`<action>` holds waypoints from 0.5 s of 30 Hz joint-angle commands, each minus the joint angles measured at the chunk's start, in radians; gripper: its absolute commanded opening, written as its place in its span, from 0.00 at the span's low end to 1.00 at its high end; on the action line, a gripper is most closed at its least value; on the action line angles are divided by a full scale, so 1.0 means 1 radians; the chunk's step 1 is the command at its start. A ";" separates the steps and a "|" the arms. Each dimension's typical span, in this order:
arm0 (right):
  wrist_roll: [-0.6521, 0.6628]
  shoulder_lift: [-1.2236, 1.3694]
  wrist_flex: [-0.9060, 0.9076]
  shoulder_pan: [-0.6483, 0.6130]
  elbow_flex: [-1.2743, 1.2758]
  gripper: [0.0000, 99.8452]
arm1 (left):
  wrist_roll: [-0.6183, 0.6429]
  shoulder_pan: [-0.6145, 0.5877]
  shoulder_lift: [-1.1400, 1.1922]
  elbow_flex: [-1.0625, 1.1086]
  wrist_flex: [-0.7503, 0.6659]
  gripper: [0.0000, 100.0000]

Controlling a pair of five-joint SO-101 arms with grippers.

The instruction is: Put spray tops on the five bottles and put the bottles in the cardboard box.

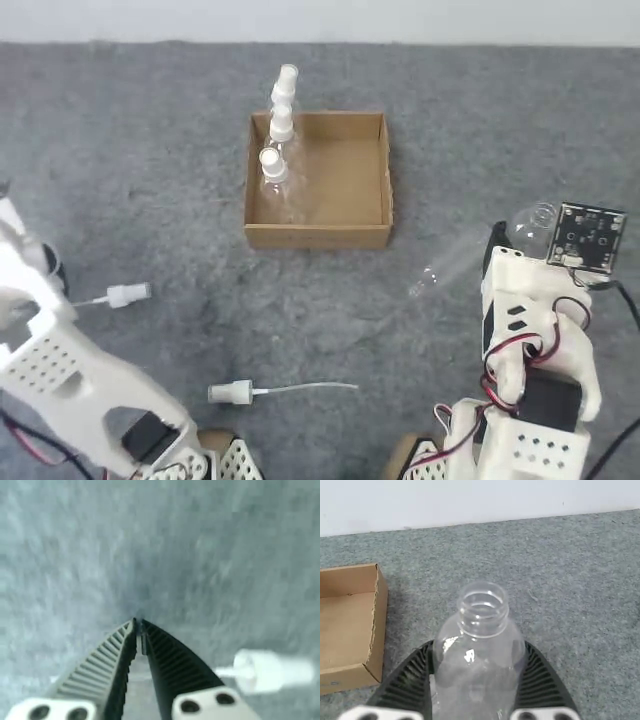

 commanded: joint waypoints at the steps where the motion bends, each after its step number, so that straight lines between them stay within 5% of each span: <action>1: 0.017 -0.015 -0.027 -0.008 -0.014 0.03 | -0.068 -0.052 -0.009 -0.005 0.147 0.01; 10: 0.017 -0.012 -0.027 -0.008 -0.014 0.03 | -0.135 -0.048 -0.009 -0.002 0.344 0.01; 15: 0.017 -0.012 -0.027 -0.008 -0.014 0.03 | -0.365 -0.046 -0.009 -0.038 0.342 0.01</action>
